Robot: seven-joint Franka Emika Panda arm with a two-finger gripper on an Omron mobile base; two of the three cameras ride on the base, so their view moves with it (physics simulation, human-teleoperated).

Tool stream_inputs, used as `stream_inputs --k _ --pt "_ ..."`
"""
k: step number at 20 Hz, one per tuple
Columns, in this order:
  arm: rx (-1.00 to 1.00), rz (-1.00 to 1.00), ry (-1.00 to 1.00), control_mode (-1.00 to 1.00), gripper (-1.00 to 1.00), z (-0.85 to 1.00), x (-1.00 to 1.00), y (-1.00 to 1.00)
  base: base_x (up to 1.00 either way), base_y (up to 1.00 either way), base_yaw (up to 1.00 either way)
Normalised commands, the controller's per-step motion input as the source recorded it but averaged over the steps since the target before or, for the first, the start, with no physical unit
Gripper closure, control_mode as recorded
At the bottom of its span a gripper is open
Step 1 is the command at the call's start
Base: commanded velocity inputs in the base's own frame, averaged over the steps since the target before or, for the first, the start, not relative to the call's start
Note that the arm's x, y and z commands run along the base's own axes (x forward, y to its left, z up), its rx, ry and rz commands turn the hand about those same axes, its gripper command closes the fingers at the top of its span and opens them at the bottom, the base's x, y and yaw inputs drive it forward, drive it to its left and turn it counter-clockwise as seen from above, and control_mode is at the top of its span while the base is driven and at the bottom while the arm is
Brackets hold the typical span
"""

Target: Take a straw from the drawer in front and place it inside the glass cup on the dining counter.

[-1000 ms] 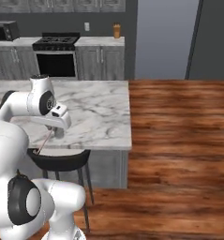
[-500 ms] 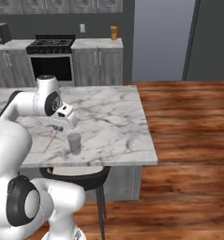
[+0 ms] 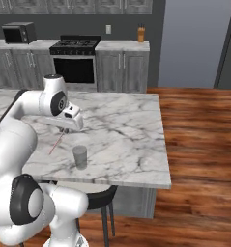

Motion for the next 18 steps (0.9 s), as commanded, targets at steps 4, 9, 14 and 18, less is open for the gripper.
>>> stream_inputs --k 4,9,14,18 --pt "0.02 0.42 -0.03 -1.0 1.0 0.04 0.29 -0.01 0.0 0.0 0.0" --pt "0.05 0.54 -0.09 -1.0 1.0 0.06 0.13 -0.2 0.0 0.0 0.0" --pt "0.08 0.51 -0.15 -1.0 1.0 0.0 0.03 -0.11 0.0 0.0 0.0" --pt "0.23 0.32 -0.2 -1.0 1.0 0.0 0.0 0.0 0.0 0.0 0.0"
